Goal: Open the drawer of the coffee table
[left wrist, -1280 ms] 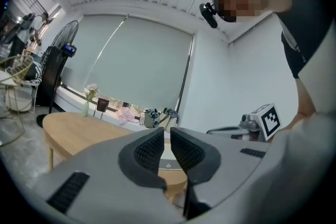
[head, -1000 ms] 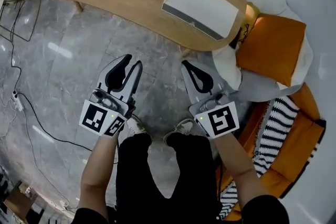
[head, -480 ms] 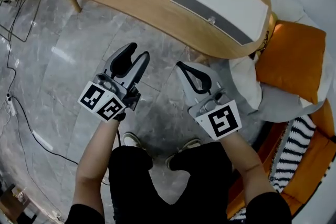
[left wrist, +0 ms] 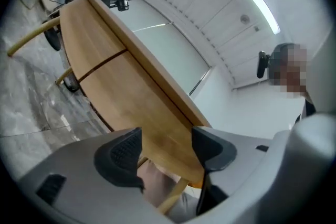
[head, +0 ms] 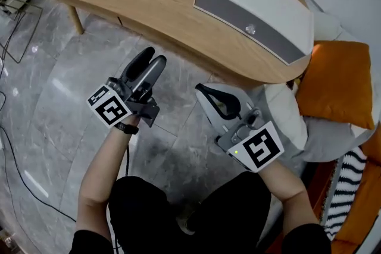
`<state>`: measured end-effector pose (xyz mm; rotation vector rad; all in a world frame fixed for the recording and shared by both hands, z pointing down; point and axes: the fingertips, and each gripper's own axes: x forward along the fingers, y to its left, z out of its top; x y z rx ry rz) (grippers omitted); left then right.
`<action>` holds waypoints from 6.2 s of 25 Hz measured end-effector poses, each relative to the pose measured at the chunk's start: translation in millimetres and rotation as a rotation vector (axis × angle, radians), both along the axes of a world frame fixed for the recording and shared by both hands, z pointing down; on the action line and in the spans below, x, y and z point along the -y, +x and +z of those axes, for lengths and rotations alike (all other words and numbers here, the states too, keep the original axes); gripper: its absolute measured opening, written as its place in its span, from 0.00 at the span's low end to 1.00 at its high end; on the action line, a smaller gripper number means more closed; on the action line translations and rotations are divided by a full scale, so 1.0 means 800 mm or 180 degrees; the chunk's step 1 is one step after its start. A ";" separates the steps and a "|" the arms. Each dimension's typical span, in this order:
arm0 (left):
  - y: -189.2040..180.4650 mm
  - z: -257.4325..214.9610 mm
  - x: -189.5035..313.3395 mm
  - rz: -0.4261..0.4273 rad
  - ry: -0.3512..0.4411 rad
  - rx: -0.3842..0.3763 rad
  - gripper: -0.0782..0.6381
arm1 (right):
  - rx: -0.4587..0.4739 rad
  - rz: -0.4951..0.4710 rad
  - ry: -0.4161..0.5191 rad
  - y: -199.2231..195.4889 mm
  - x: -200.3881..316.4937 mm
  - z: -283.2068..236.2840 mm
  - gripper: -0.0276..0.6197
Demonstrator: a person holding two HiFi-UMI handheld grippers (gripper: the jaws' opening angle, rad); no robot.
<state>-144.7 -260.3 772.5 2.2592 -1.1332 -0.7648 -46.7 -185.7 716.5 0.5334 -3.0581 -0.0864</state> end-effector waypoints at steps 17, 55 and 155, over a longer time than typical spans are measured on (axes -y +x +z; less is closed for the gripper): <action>0.030 0.062 0.066 0.0320 -0.0327 -0.1555 0.60 | -0.0060 0.0001 -0.0214 0.021 -0.019 0.005 0.05; 0.044 0.031 0.020 0.0716 -0.0182 -0.1651 0.50 | 0.0192 -0.0328 -0.0226 0.015 -0.053 -0.023 0.05; 0.004 -0.059 -0.227 -0.0102 -0.2083 -0.0341 0.29 | -0.0176 0.0189 -0.1210 -0.001 -0.154 -0.259 0.05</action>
